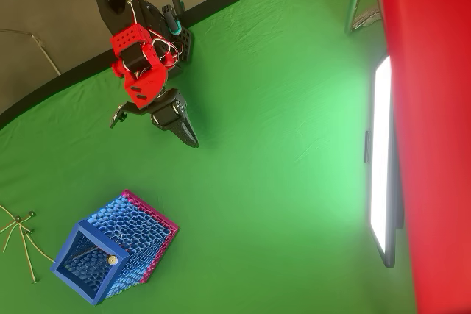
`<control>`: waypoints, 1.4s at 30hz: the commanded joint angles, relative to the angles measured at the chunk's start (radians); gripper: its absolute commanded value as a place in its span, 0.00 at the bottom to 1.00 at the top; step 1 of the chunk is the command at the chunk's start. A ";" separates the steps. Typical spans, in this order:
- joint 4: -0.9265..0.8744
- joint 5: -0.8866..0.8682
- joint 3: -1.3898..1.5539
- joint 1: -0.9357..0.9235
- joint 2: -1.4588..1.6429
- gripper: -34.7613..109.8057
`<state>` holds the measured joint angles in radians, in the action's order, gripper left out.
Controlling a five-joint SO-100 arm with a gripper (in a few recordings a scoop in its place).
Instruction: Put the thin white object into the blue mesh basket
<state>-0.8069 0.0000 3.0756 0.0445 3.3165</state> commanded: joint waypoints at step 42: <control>-0.055 -0.077 0.008 -0.005 0.008 0.25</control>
<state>-0.8575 -0.0767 3.0756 0.0414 3.3180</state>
